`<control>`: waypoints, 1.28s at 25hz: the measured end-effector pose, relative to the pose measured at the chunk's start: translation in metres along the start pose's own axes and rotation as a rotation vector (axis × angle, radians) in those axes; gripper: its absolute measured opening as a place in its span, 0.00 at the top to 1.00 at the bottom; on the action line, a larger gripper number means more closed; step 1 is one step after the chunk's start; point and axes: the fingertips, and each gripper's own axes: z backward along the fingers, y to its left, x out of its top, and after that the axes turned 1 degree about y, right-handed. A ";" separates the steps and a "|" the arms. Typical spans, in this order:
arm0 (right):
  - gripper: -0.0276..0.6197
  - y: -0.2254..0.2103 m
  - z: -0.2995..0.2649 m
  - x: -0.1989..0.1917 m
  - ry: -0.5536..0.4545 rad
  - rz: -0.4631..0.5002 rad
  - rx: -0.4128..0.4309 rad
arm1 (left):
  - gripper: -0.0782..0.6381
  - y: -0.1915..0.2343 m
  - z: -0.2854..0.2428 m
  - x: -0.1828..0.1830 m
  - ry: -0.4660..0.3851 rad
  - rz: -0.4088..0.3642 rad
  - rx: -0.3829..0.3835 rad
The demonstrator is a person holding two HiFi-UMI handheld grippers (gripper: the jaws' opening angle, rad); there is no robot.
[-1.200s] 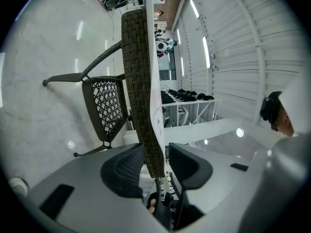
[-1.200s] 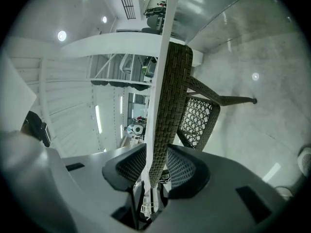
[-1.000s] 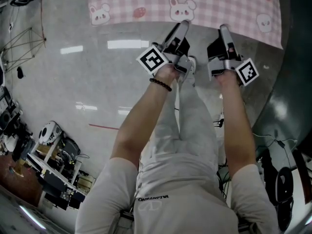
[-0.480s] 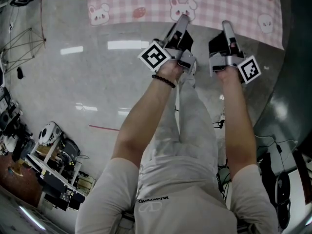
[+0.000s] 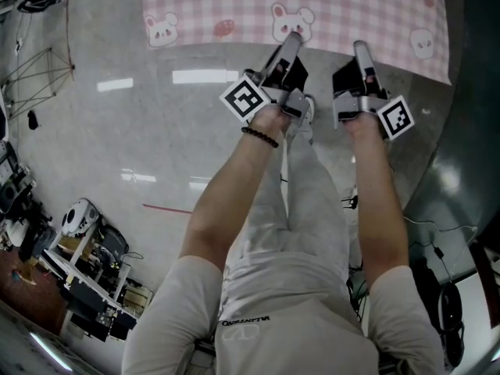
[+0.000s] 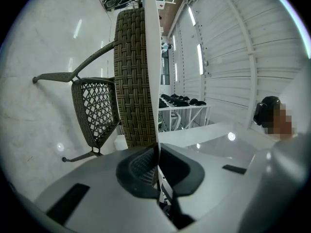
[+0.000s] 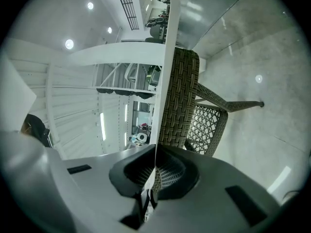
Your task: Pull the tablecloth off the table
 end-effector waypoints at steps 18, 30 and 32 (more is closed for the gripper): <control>0.94 0.001 0.001 -0.002 0.017 0.004 -0.037 | 0.89 -0.003 0.000 0.001 0.030 -0.015 0.014; 0.94 0.004 0.001 -0.004 0.042 -0.001 -0.052 | 0.89 0.000 0.002 0.001 0.042 -0.005 0.035; 0.94 0.005 0.001 -0.004 0.045 0.000 -0.058 | 0.89 -0.002 0.002 0.001 0.045 -0.008 0.032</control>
